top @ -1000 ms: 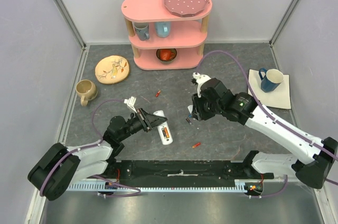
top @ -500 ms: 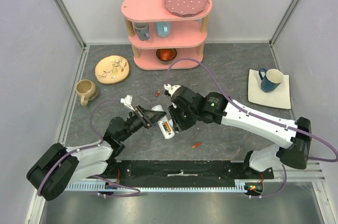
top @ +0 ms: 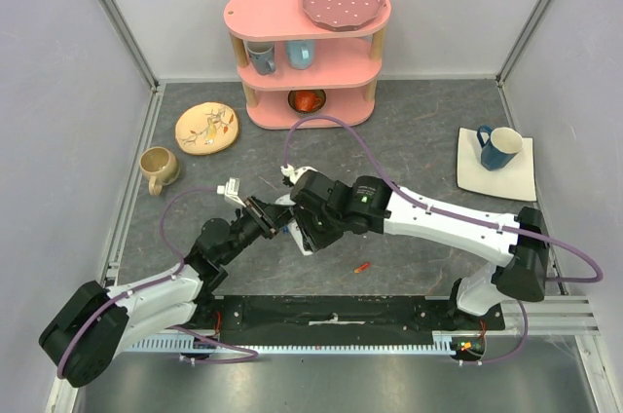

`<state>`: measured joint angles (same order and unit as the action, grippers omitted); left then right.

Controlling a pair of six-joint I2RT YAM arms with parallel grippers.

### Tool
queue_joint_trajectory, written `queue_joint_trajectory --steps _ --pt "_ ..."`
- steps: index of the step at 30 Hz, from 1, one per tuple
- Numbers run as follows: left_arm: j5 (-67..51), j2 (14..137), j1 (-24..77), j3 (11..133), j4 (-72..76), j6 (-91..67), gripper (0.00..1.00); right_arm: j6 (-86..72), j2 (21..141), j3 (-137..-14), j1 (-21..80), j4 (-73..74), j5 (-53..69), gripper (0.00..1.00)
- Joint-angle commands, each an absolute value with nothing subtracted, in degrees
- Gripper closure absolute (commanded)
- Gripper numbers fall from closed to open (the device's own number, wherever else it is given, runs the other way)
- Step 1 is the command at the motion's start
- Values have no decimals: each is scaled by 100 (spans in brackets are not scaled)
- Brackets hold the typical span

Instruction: Load the batteries into the remote control

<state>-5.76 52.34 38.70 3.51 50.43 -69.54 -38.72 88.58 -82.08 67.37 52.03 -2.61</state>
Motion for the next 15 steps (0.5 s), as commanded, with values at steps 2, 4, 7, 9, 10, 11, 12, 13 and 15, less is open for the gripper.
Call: queue_joint_trajectory --steps 2,4,7,9,10,11,12,13,15 --pt "-457 5194 3955 527 4843 -6794 98 -3929 8982 -8683 6803 5343 -571 100" --pt "-475 5212 3973 501 4851 -6820 98 -3902 9052 -8727 6803 5405 -641 100" --pt "-475 5168 3990 483 4851 -6803 98 -3832 9114 -8763 6803 5502 -685 100" --pt "-466 5142 4008 492 4843 -6759 98 -3806 9149 -8754 6803 5537 -747 100" --pt "-466 5133 4008 492 4851 -6759 98 -3788 9176 -8754 6803 5555 -764 100" --pt "-457 5124 4008 501 4852 -6750 98 -3779 9202 -8754 6811 5572 -765 100" --pt "-466 5115 4017 501 4852 -6750 98 -3779 9220 -8754 6803 5581 -765 100" --pt "-466 5098 4017 501 4852 -6750 98 -3771 9228 -8754 6803 5581 -765 100" --pt "-457 5080 4025 501 4852 -6750 98 -3771 9255 -8754 6803 5581 -773 100"
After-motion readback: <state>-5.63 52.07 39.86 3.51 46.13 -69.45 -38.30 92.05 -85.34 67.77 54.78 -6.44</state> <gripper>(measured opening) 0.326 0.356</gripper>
